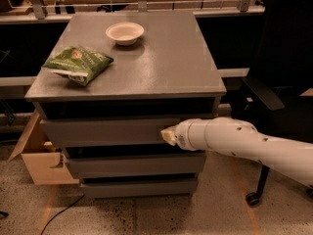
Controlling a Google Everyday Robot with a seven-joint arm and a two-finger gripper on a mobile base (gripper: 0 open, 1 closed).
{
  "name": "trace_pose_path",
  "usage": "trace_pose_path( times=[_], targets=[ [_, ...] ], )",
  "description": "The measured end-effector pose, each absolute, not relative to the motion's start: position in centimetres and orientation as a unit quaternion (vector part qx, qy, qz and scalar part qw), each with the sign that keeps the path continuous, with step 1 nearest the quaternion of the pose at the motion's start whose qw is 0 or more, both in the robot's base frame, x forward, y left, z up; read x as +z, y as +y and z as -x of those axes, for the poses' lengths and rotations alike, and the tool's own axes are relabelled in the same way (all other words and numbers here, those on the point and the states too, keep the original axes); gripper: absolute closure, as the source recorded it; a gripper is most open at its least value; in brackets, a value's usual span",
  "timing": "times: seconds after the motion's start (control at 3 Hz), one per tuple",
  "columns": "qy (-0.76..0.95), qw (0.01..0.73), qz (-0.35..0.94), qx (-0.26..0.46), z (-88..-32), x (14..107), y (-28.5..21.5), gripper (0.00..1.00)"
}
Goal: Close top drawer
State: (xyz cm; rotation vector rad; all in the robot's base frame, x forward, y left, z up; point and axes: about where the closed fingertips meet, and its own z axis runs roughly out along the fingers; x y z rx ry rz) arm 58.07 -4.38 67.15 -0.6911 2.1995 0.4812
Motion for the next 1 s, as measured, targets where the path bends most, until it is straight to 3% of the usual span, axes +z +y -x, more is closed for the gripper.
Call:
trace_pose_path(
  times=[1.0],
  targets=[
    [0.922,0.3,0.209,0.128,-52.2,67.4,-13.3,1.0]
  ],
)
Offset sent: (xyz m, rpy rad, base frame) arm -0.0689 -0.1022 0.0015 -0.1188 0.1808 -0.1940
